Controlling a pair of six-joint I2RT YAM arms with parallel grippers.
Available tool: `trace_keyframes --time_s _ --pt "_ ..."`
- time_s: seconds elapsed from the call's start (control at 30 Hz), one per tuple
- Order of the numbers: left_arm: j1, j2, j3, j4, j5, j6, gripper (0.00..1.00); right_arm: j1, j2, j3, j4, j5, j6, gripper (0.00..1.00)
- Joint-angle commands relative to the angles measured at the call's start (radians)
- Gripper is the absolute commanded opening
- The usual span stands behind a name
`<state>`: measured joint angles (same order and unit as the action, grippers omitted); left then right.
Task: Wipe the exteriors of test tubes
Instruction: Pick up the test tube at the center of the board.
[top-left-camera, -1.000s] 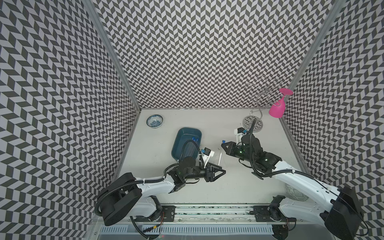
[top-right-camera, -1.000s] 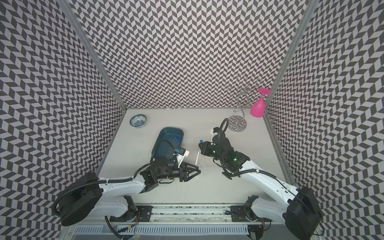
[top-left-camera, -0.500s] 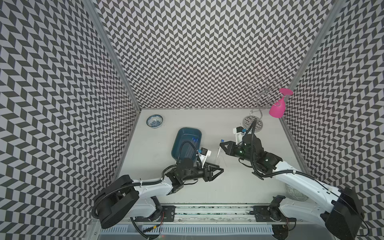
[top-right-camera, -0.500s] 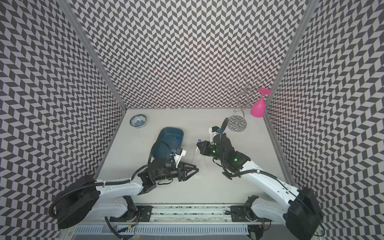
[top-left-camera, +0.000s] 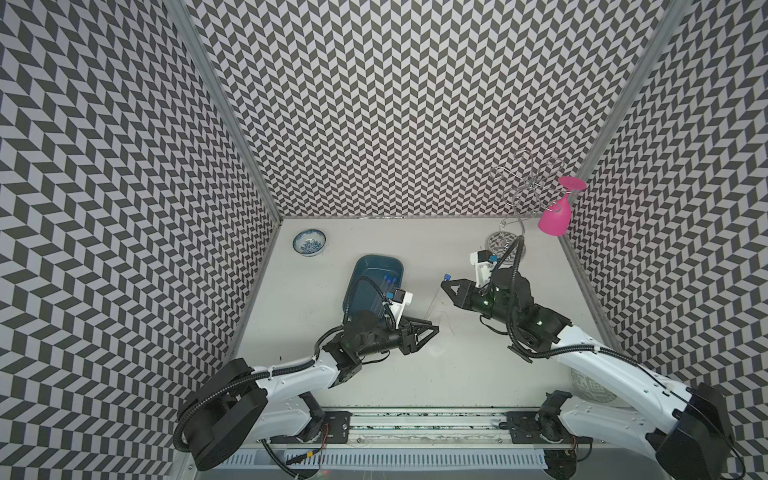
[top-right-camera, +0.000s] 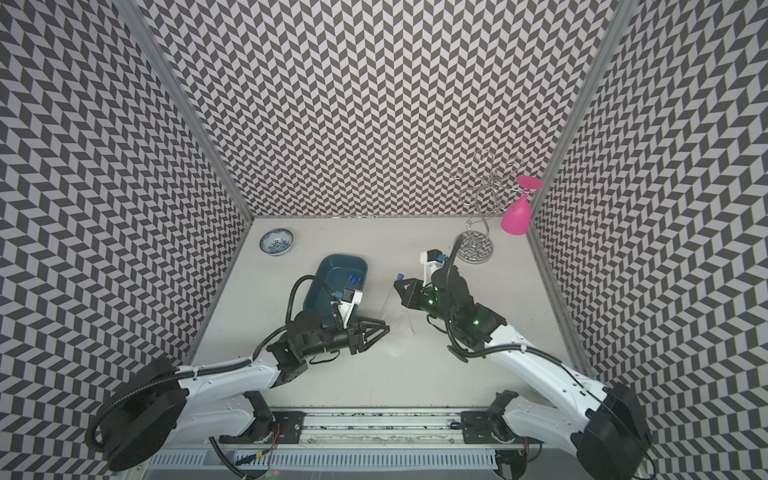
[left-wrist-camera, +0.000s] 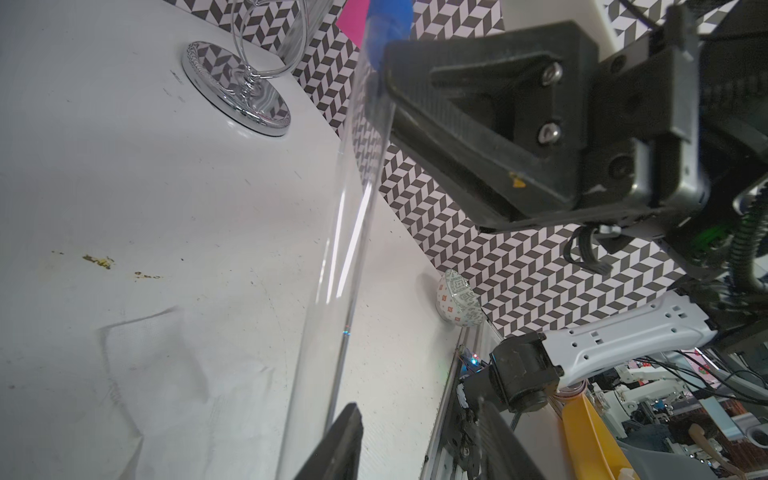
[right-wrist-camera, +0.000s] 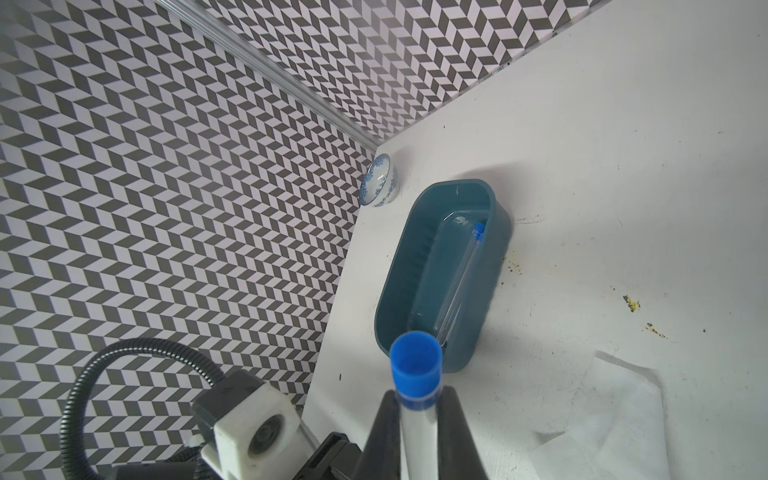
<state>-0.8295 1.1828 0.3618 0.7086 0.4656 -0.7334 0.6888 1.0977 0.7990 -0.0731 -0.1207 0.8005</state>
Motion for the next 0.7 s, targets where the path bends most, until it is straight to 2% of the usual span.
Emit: trace_keyframes --time_s 0.0,0.17,0.3,0.43,0.67 --pt "0.000 -0.048 -0.032 -0.027 0.019 0.008 0.48 -0.002 -0.012 0.004 0.042 0.057 -0.025 0.09" --pt "0.012 -0.147 -0.023 -0.128 -0.038 0.044 0.49 -0.003 0.008 0.025 0.024 0.051 -0.047 0.09" --pt "0.062 -0.175 -0.011 -0.176 -0.037 0.072 0.49 -0.003 0.005 0.029 0.028 0.016 -0.048 0.09" --pt "0.102 -0.133 -0.001 -0.172 0.007 0.093 0.49 -0.003 -0.001 0.038 0.039 -0.019 -0.050 0.09" --pt "0.101 -0.024 0.048 -0.145 0.073 0.115 0.49 -0.003 0.004 0.046 0.065 -0.080 -0.035 0.09"
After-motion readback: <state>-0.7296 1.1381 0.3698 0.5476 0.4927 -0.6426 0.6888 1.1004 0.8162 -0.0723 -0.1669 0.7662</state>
